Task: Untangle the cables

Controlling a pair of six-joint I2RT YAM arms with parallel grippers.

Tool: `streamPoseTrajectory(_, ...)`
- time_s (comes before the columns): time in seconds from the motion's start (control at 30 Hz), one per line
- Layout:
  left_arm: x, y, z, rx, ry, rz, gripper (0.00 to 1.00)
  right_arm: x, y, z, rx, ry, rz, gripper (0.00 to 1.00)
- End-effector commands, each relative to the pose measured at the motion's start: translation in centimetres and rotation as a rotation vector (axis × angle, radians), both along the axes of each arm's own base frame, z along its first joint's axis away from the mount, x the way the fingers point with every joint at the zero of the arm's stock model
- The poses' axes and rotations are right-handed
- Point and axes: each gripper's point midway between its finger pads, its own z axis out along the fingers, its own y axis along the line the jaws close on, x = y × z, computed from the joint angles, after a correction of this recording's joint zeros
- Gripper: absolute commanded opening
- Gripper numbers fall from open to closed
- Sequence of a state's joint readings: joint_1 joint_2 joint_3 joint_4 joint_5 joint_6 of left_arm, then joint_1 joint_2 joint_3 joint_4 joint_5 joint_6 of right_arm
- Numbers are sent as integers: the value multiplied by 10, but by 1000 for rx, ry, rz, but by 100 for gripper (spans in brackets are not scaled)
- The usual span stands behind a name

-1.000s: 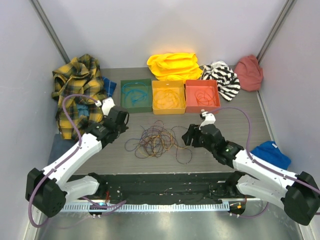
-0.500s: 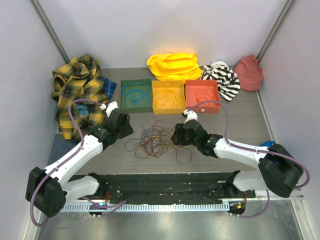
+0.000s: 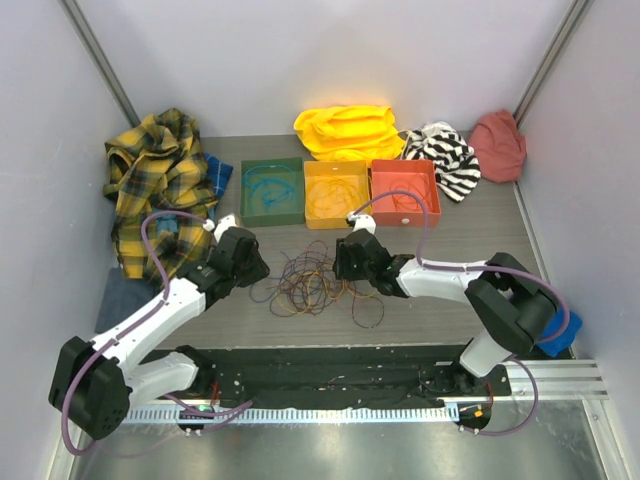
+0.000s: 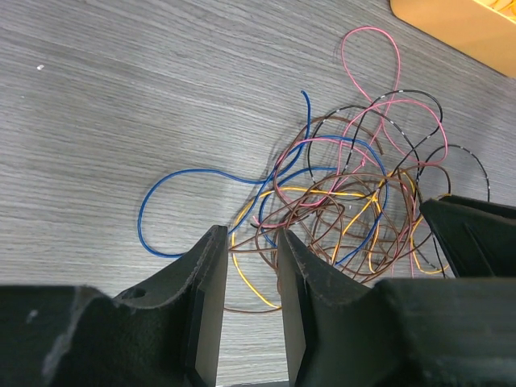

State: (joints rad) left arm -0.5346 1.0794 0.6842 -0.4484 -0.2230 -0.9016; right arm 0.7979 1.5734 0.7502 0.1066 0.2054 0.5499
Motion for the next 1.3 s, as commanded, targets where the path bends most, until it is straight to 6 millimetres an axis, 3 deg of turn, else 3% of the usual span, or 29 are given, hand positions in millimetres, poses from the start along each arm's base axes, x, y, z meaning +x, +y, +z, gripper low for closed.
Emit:
streamPoseTrajectory(0.0,5,-6,9,-41,-42,-3,35,22,12,17,21,-75,-27,45)
streamPoseTrajectory(0.17,5,-6,5,-37,-32,-3,34,23,10,9,6,-68,-37,41)
streamPoseTrajectory(0.4,6,-6,4,-34,-30,-3,33,22,9,9,12,-72,-41,13)
streamPoseTrajectory(0.5,6,-7,5,-36,-32,-4,33,22,9,28,37,-104,-42,1)
streamPoseTrajectory(0.53,5,-7,4,-36,-30,-7,33,24,9,38,50,-122,-45,1)
streamPoseTrajectory(0.67,6,-6,9,-39,-47,-9,33,22,5,119,122,-245,-42,1)
streamPoseTrajectory(0.73,8,-6,14,-41,-69,-6,32,21,0,194,212,-364,-47,1)
streamPoseTrajectory(0.77,9,-3,15,-33,-81,5,32,17,-7,209,193,-386,-36,1)
streamPoseTrajectory(0.83,12,-2,21,-38,-111,10,33,10,-15,266,235,-460,-29,1)
streamPoseTrajectory(0.9,16,-4,31,-53,-156,0,39,5,-21,296,243,-499,-14,1)
streamPoseTrajectory(0.93,19,-8,39,-73,-192,-10,43,2,-22,321,271,-529,-9,1)
streamPoseTrajectory(1.0,20,-16,49,-110,-230,-53,55,-5,-23,336,281,-530,16,1)
streamPoseTrajectory(1.03,23,-20,63,-144,-284,-65,60,-9,-25,356,313,-554,20,1)
streamPoseTrajectory(1.07,23,-22,68,-161,-304,-71,71,-13,-26,360,323,-548,28,1)
streamPoseTrajectory(1.17,24,-34,102,-276,-463,-114,84,-22,-22,379,370,-550,66,1)
streamPoseTrajectory(1.2,24,-35,111,-305,-512,-118,99,-23,-21,381,379,-546,73,1)
streamPoseTrajectory(1.23,18,-35,115,-335,-557,-135,100,-25,-20,384,387,-546,79,1)
streamPoseTrajectory(1.27,20,-38,137,-384,-658,-144,100,-27,-21,387,395,-548,80,1)
